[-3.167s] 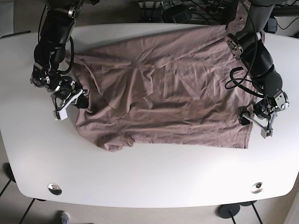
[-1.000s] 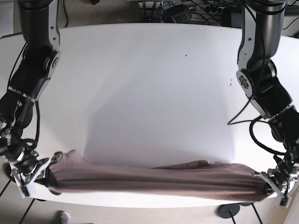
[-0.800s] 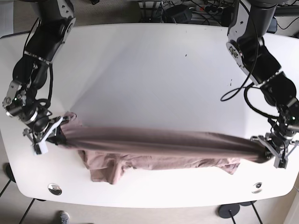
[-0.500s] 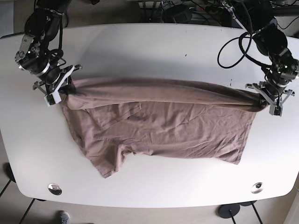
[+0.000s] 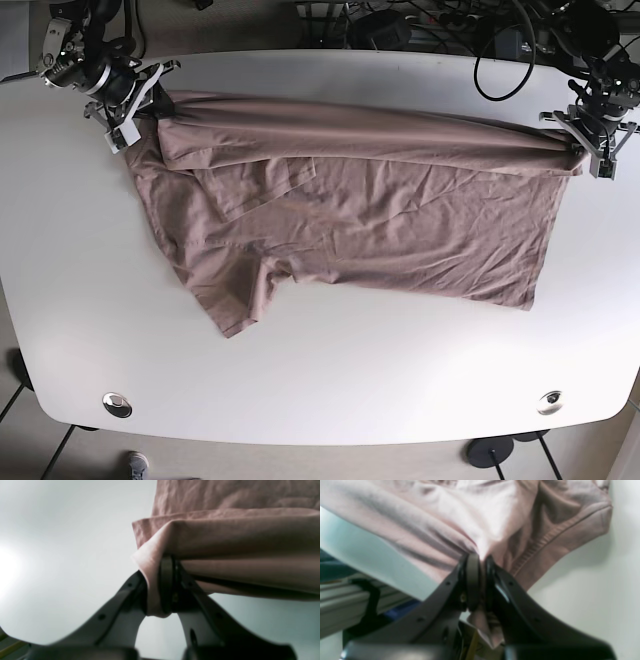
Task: Fold the T-shirt properly
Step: 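Lay the shirt flat by pulling both grippers apart and releasing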
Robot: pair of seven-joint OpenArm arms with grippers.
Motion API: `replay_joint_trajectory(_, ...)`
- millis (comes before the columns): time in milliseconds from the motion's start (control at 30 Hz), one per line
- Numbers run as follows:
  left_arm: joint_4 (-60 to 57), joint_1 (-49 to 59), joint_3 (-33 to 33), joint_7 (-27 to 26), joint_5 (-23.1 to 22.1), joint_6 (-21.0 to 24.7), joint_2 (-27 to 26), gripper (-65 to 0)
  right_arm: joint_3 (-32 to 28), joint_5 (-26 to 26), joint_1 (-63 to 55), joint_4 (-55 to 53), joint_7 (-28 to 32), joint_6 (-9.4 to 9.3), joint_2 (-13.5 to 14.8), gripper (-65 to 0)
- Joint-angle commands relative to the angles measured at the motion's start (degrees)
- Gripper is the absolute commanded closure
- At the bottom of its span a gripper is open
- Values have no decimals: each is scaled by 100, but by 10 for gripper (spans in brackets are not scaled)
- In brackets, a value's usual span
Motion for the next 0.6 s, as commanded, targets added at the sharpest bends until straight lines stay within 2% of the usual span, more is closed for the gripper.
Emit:
replay_joint_trajectory(33, 131, 70, -98, -84, 21, 56, -129, 0, 49, 9, -120, 114, 70, 28, 185, -27)
replay_joint_trajectory(67, 131, 158, -80, -76, 38, 56, -129, -32, 49, 9, -208, 114, 70, 28, 194, -35)
replay_joint_trajectory(100, 131, 219, -71, -76, 38, 56, -129, -93, 49, 9, -243, 114, 70, 28, 194, -67)
replay_joint_trajectory(133, 158, 254, -89, -76, 38, 56, -129, -169, 49, 9, -261, 123, 70, 28, 194, -132)
replay_joint_trajectory(167, 237, 272, -106, -76, 38, 56, -129, -253, 49, 9, -287, 123, 70, 28, 194, -222)
replay_joint_trajectory(200, 386, 377, -106, -67, 38, 56, -129, -358, 146, 9, -384, 123, 70, 28, 194, -373)
replay_joint_trajectory(233, 553, 474, -106, -67, 3, 56, -129, -397, 322, 9, -463, 140, 70, 28, 177, -499)
replay_joint_trajectory(267, 747, 500, -106, -67, -6, 56, -138, -397, 533, 9, -498, 281, 70, 28, 159, -564)
replay_joint_trajectory(333, 1055, 580, -115, -67, -23, 56, -278, -397, 770, 26, -647, 509, 61, 28, 168, -564)
replay_joint_trajectory(400, 1318, 667, -185, -67, -278, 56, -366, -397, 937, 360, -727, 606, 52, 28, 203, -545)
replay_joint_trajectory(433, 1389, 667, -308, -67, -507, 56, -366, -397, 1007, 562, -762, 615, -27, 28, 265, -534)
replay_joint_trajectory(500, 1406, 667, -405, -67, -692, 56, -375, -397, 999, 888, -744, 606, -264, 28, 458, -506)
replay_joint_trajectory(567, 1415, 667, -159, -67, -577, 56, -358, -396, 814, 967, -665, 615, -335, 28, 326, -447)
replay_joint_trajectory(600, 1415, 676, 17, -67, -384, 56, -340, -396, 682, 949, -639, 606, -335, 28, 221, -396)
